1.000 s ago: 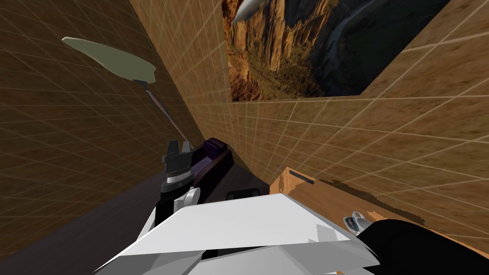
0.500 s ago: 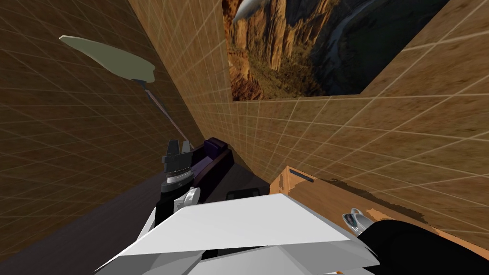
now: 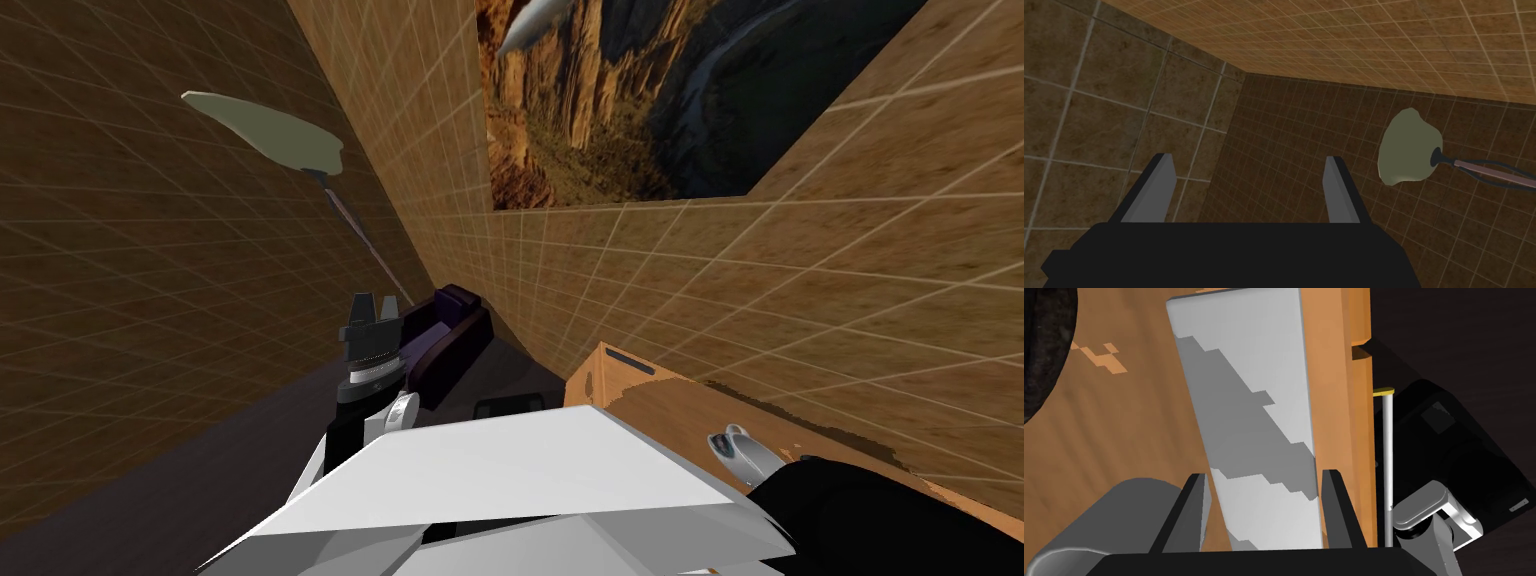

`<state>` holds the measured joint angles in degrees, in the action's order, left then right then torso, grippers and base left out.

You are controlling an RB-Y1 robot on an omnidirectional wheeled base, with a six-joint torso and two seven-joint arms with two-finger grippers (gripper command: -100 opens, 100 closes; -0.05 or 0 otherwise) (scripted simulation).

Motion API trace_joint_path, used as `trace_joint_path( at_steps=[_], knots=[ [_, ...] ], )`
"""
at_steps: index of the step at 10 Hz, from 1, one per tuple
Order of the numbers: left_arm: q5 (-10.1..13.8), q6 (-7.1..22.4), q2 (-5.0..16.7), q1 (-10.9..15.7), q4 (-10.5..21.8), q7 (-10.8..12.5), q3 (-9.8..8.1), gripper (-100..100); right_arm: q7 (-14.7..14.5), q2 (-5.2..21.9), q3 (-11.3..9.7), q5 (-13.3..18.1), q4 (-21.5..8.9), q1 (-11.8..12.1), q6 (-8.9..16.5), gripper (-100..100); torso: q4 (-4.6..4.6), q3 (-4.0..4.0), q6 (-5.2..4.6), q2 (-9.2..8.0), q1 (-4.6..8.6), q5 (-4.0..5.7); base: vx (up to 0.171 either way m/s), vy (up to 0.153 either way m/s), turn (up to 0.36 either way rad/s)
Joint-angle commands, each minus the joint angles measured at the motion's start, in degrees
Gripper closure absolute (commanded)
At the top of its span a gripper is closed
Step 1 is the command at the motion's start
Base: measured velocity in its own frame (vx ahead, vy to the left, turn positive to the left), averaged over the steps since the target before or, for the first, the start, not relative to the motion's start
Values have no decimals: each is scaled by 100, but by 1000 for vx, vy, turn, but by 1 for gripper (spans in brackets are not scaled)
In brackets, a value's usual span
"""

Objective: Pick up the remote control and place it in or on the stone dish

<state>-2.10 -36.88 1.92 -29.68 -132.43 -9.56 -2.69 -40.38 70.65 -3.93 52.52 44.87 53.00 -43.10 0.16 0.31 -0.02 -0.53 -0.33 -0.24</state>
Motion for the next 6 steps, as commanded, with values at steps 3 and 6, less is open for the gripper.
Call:
trace_joint_path(
  at_steps=[3, 6],
  knots=[
    [0, 0, 0, 0, 0, 0, 0, 0, 332, 262, 103, -80, -467, -244, -167, 100, 5, 9, -5, -14, -1, -1, -170, 26, 132],
    [0, 0, 0, -1, 0, 0, 0, 0, 523, 387, 176, -143, -778, -410, -295, 100, 4, 5, -19, -4, -11, -3, -128, 32, 87]
  ],
)
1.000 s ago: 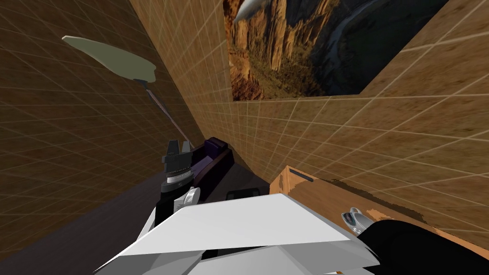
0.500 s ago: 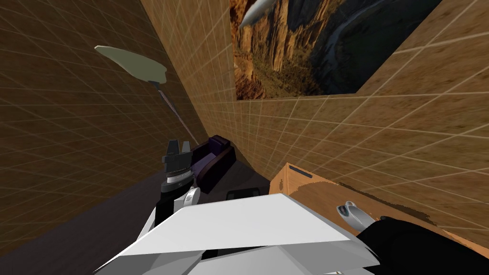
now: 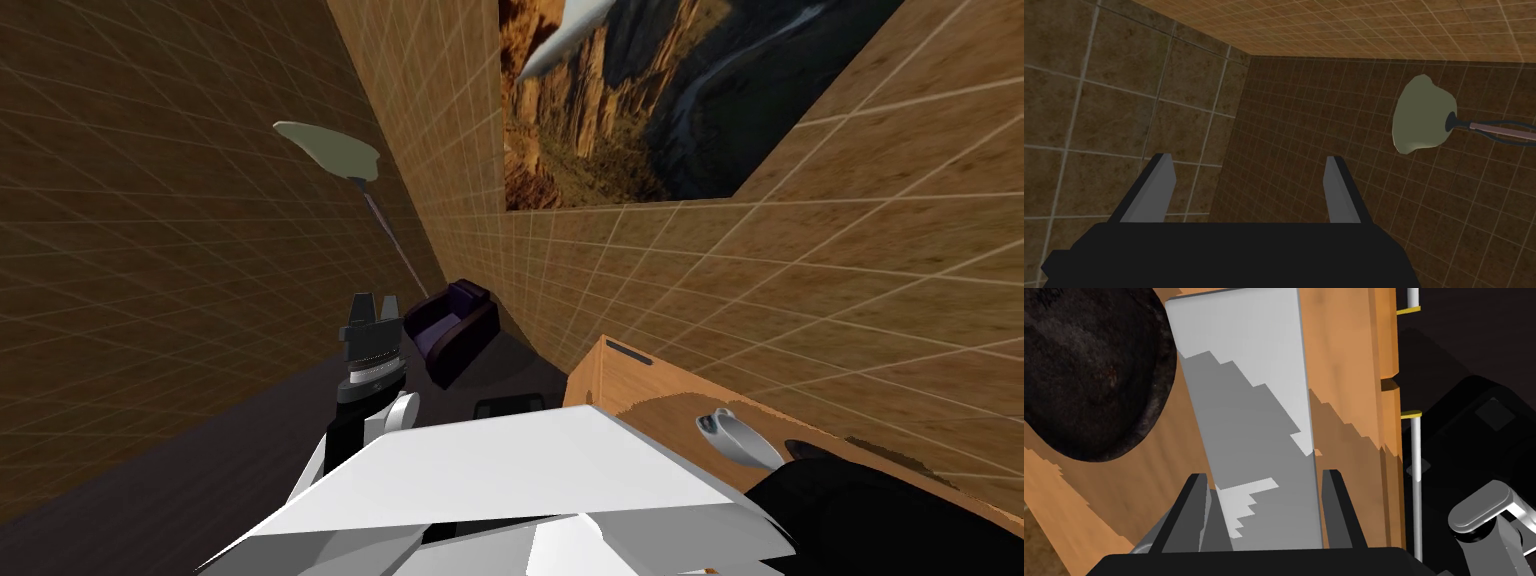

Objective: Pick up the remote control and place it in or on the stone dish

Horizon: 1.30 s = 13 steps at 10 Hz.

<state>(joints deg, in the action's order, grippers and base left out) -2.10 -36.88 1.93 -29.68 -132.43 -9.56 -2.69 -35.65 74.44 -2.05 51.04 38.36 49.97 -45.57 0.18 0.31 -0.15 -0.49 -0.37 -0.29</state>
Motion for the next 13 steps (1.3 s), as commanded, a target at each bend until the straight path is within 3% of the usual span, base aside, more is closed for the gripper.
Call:
trace_joint_path(
  at_steps=[1, 3, 4, 8, 10, 11, 13],
  knots=[
    [0, 0, 0, 0, 0, 0, 0, 0, 149, 68, 20, -27, -285, -197, -116, 100, 0, 0, 0, 0, 0, 0, -143, 24, 149],
    [0, 0, 0, 1, 0, 0, 0, 0, 348, 184, 67, -90, -596, -393, -265, 100, 4, 11, 3, -19, -3, -3, -210, 26, 191],
    [0, 0, 0, 1, 0, 0, 0, 0, 348, 184, 67, -90, -596, -393, -265, 100, 7, 19, 1, -33, -2, -3, -136, 9, 44],
    [0, 0, 0, 1, 0, 0, 0, 0, 725, 414, 24, -207, -1143, -849, -600, 100, 2, 6, 6, -11, 2, 3, -152, 12, 160],
    [0, 0, 1, -1, 0, 0, -1, 0, 725, 414, 24, -207, -1143, -849, -600, 100, 0, 3, -10, -6, 14, 5, -85, -15, 13],
    [0, 0, 1, -2, 0, 0, -1, 0, 887, 526, -88, -258, -1349, -1103, -778, 100, -4, -7, -14, 12, 17, 9, -159, -11, 195],
    [0, 0, 1, 0, 0, 0, -1, 0, 887, 526, -88, -258, -1349, -1103, -778, 100, 0, 2, 1, -4, 23, 7, -113, -23, 97]
  ],
)
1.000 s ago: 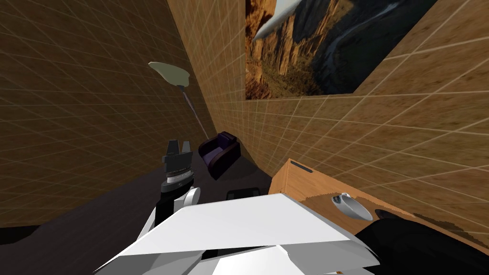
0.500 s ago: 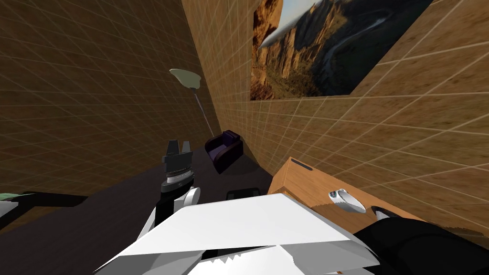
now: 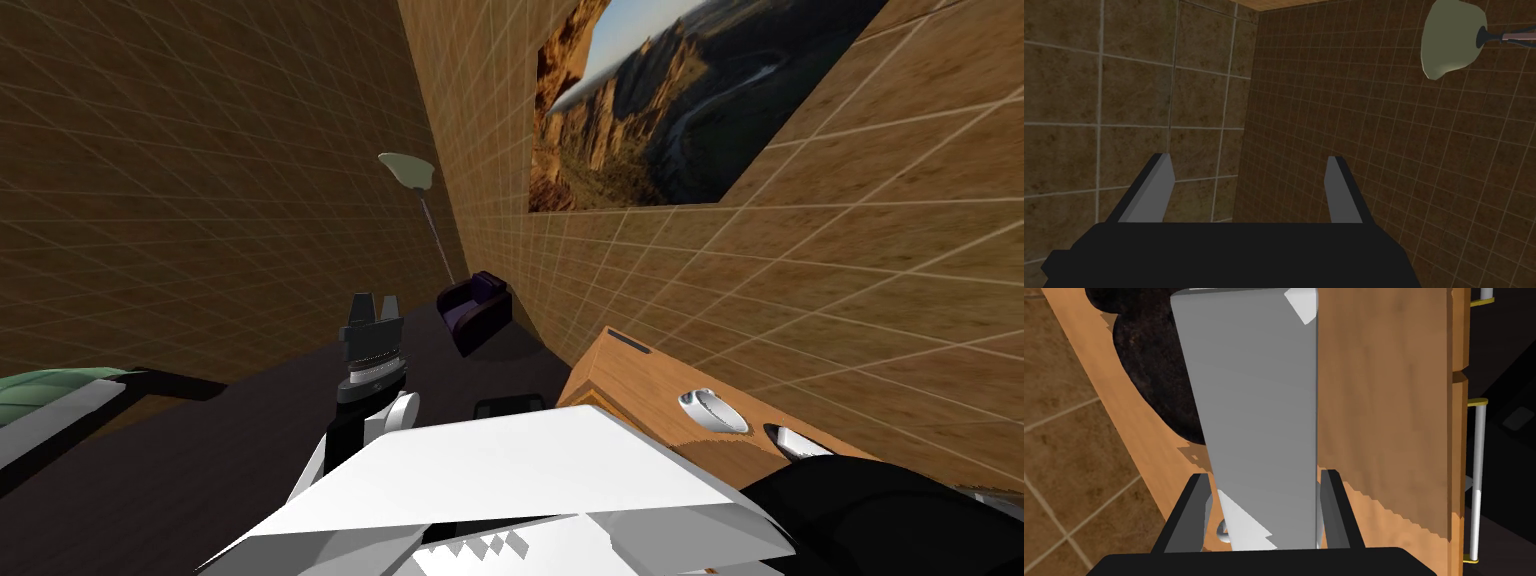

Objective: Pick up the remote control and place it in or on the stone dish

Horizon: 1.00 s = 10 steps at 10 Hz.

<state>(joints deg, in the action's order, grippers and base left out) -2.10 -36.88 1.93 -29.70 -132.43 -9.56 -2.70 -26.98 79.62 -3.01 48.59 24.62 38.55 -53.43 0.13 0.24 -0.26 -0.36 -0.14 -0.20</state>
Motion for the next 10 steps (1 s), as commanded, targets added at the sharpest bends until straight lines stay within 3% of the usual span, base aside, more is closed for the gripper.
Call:
trace_joint_path(
  at_steps=[1, 3, 4, 6, 8, 9, 10],
  knots=[
    [0, 0, 0, 0, 0, 0, 0, 0, 155, 117, -174, -60, -122, -229, -174, 100, 0, 0, 0, 0, 0, 0, -141, -42, 180],
    [0, 0, 0, 2, 0, 0, 0, 0, 262, 225, -424, -99, -207, -506, -356, 100, 5, 12, 24, -23, 14, 0, -193, -67, 233],
    [0, 0, 1, 2, 0, 0, 0, 0, 262, 225, -424, -99, -207, -506, -356, 100, 4, 10, 18, -19, 22, 2, -102, -53, 37],
    [0, 0, 0, 1, 0, 0, 0, 0, 341, 333, -730, -132, -236, -784, -536, 100, -1, 3, 11, -9, 17, 1, -126, -59, 95],
    [0, 0, 1, 0, 0, 0, 0, 0, 341, 333, -730, -132, -236, -784, -536, 100, -6, -6, 17, 6, 21, 3, -60, -47, 42],
    [0, 0, 0, -1, 0, 0, 0, 0, 396, 440, -1033, -158, -218, -1055, -708, 100, -9, -15, 13, 22, 12, 1, -114, -73, 143],
    [0, 0, 1, 1, 0, 0, 0, 0, 396, 440, -1071, -158, -379, -1102, -708, 100, -8, -12, 36, 14, 23, -1, -120, -97, 137]
  ],
)
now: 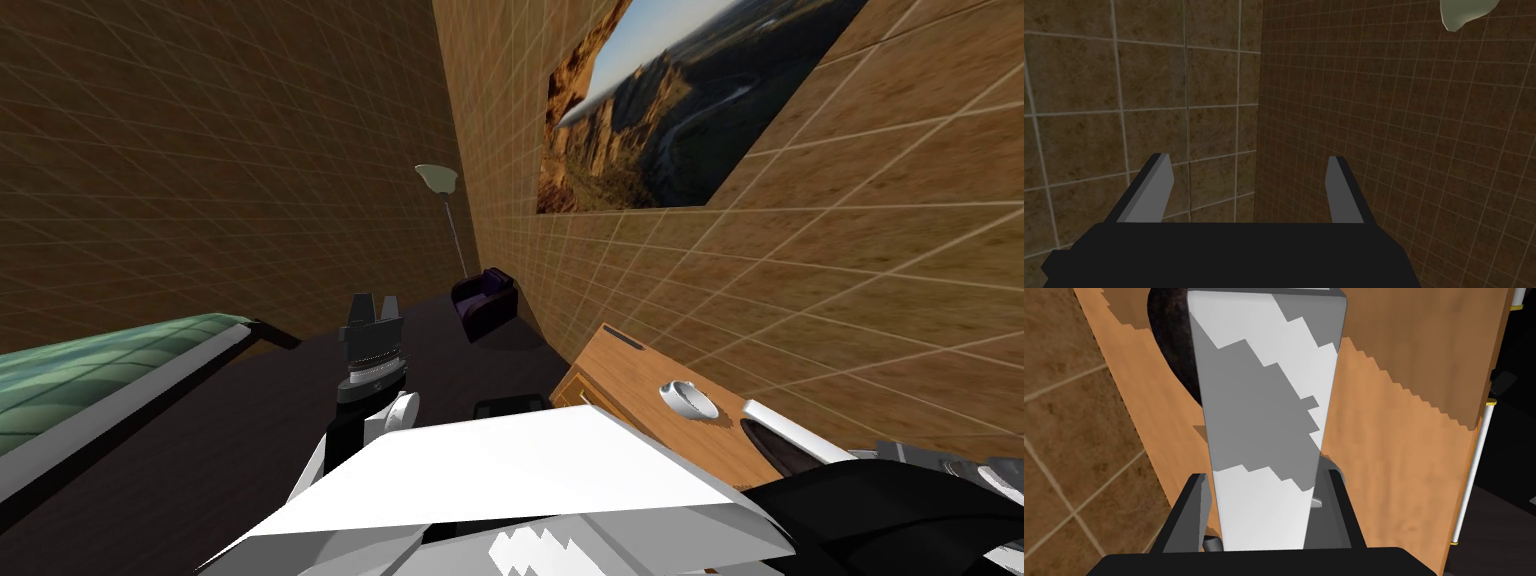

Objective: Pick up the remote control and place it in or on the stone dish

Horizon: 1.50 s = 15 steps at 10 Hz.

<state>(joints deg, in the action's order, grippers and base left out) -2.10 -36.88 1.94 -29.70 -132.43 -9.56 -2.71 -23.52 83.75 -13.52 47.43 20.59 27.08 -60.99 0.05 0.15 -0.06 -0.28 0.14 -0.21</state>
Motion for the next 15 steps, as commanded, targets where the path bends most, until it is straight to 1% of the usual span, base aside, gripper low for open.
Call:
trace_joint_path(
  at_steps=[1, 2, 3, 6, 7, 10, 11, 14, 15],
  knots=[
    [0, 0, 0, 0, 0, 0, 0, 0, 50, 26, -20, -43, 185, 92, 48, 100, 0, 0, 0, 0, 0, 0, -51, -59, -1],
    [0, 0, 0, -1, 0, 0, 0, 0, 69, 79, -198, -53, 208, -39, -35, 100, -2, -6, -5, 11, -8, 4, -43, -49, 62],
    [0, 0, 0, 0, 0, 0, 0, 0, 69, 79, -198, -53, 208, -39, -35, 100, -5, -12, 6, 19, -13, 1, -48, -42, 55],
    [0, 0, 0, 0, 0, 0, 0, 0, 105, 229, -744, -75, 322, -414, -276, 100, -6, -9, 13, 13, -2, -1, -107, -92, 105],
    [0, 0, 0, 0, 0, 0, 0, 0, 105, 229, -744, -75, 322, -414, -276, 100, -5, -2, 10, -1, 8, 3, -100, -90, 53],
    [0, 0, 0, 0, 0, 0, 0, 0, 126, 349, -1254, -91, 459, -755, -495, 100, -9, -12, 14, 16, -1, 0, -88, -91, 92],
    [0, 0, 0, 0, 0, 0, 0, 0, 126, 349, -1254, -91, 459, -755, -495, 100, -9, -10, 12, 12, 6, 2, -76, -75, 32],
    [0, 0, 0, 0, 0, 0, 0, 0, 152, 426, -1655, -111, 567, -1037, -665, 100, -10, -16, 10, 22, -15, -4, -79, -59, 65],
    [0, 0, 0, 0, 0, 0, 0, 0, 152, 426, -1655, -111, 567, -1037, -665, 100, -10, -14, 7, 18, -13, -5, -61, -51, 33]
  ],
)
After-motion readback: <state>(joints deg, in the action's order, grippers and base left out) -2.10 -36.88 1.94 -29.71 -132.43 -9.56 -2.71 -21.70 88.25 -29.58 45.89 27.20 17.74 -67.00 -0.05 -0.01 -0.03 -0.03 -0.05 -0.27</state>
